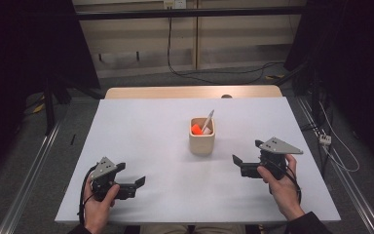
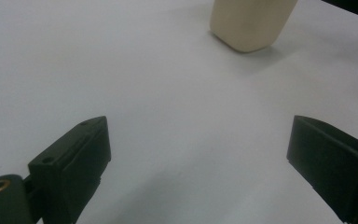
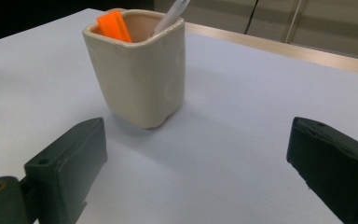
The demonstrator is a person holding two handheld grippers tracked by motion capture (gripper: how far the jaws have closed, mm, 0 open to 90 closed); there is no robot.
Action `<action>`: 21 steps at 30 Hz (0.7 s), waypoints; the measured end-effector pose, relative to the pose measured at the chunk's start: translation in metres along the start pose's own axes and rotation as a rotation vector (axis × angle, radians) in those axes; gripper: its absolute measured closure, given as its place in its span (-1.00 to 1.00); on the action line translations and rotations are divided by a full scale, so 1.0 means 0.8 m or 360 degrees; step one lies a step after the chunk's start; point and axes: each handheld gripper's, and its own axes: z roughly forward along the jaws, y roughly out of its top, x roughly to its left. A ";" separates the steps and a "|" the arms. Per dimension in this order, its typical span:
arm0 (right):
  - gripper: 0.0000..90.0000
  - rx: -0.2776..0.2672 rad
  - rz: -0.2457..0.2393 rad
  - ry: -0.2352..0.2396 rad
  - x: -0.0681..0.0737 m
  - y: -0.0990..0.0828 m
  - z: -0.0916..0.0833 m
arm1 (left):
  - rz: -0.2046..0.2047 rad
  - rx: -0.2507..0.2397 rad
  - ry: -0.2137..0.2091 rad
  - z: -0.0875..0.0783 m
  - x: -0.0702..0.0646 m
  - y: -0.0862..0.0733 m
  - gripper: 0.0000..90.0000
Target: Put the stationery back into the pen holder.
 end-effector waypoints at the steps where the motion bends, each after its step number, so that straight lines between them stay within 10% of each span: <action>1: -0.89 -0.0002 0.0001 -0.0009 -0.001 -0.002 -0.002 | 0.0004 0.0000 -0.0003 0.000 0.000 0.000 -0.86; 21: -0.88 0.0021 0.0084 -0.0070 -0.007 -0.053 -0.019 | -0.0010 -0.0022 0.0031 -0.005 0.002 0.001 -0.86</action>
